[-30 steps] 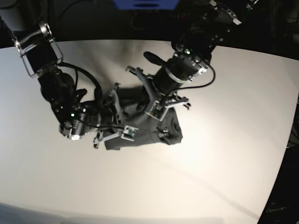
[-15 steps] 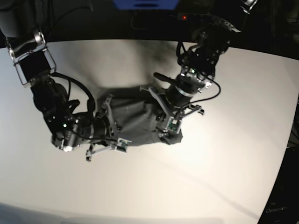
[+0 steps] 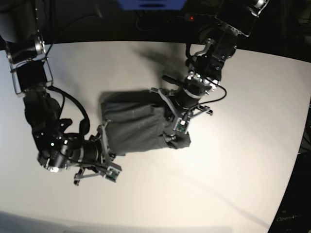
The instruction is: Fold the T-shirt properly
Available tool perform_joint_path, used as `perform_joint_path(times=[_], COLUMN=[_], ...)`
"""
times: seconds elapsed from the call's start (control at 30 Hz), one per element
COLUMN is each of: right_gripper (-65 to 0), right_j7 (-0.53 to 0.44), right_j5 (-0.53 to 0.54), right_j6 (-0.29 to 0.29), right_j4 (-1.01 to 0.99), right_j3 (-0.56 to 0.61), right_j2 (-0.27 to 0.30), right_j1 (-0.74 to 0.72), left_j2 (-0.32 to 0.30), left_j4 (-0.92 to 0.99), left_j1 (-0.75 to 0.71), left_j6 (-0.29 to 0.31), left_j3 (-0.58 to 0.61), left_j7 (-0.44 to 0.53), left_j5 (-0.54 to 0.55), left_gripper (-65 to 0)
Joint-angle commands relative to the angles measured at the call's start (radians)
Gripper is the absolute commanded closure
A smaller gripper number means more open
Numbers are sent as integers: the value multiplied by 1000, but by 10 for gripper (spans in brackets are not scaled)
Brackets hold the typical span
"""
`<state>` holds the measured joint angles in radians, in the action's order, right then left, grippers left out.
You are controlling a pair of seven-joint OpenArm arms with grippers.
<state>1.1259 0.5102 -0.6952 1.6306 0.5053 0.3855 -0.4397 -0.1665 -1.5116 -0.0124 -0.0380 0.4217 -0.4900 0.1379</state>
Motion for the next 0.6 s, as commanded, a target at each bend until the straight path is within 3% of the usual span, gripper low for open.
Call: perform_joint_path(times=[0.0, 0.2, 0.57], right_gripper=[-1, -1, -1], right_j7=[-14, -62, -304], right_j5=[11, 9, 9], right_j6=[-3, -3, -3], right_j4=[10, -117, -407], right_j3=[-3, 22, 195], right_j2=[-13, -59, -61], right_j1=[-35, -104, -201], left_j2=[2, 2, 2], left_j4=[-13, -13, -13], left_j1=[16, 16, -10], left_j6=[-1, -1, -1], left_j3=[-2, 1, -1], left_j7=[15, 15, 15], left_j5=[1, 1, 1], left_gripper=[-18, -18, -18])
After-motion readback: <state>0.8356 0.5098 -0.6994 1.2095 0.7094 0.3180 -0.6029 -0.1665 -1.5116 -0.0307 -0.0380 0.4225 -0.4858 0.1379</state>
